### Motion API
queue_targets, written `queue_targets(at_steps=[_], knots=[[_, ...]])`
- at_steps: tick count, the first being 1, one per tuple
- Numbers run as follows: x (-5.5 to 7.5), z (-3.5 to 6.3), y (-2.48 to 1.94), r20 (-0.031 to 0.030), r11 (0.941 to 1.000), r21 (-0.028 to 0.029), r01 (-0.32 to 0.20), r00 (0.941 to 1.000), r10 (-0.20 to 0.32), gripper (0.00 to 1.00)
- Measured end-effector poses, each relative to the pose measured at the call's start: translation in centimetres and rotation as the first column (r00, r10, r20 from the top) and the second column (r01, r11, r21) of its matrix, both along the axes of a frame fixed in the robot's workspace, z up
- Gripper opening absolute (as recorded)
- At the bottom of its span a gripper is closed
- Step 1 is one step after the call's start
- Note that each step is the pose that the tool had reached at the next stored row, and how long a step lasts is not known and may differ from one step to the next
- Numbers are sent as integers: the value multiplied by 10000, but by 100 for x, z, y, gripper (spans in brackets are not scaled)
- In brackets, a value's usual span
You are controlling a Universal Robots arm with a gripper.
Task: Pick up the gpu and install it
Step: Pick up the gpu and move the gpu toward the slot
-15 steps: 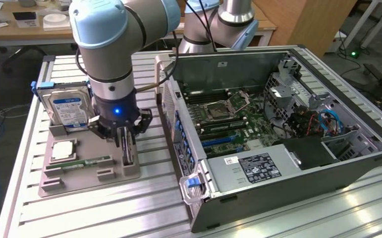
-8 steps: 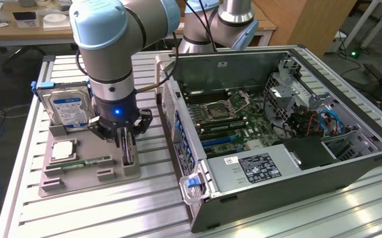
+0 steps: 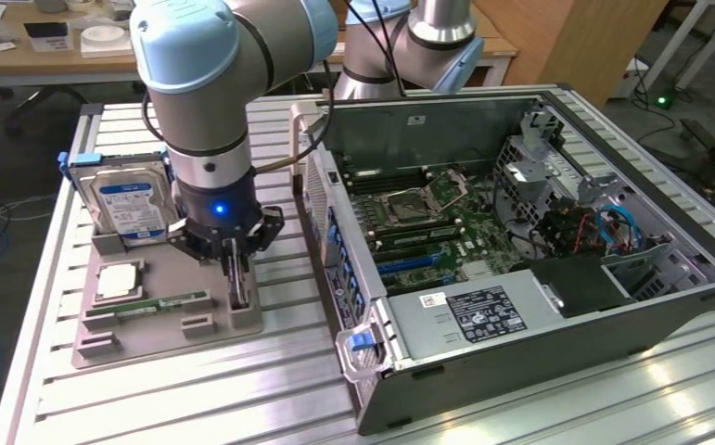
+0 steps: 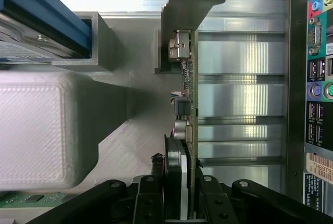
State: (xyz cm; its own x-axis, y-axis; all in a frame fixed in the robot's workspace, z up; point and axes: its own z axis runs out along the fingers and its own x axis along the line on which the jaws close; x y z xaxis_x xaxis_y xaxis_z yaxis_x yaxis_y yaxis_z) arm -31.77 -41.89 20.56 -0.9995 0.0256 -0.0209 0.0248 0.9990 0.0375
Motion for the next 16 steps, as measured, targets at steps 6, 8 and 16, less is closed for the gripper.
queue_targets(at_steps=[6, 8, 16], knots=[[5, -2, 0, 0, 10000, -1, 0, 10000, 0, 29], [8, -3, 0, -1, 10000, -1, -1, 10000, 1, 28], [15, -5, 0, -1, 10000, -1, -1, 10000, 1, 28]])
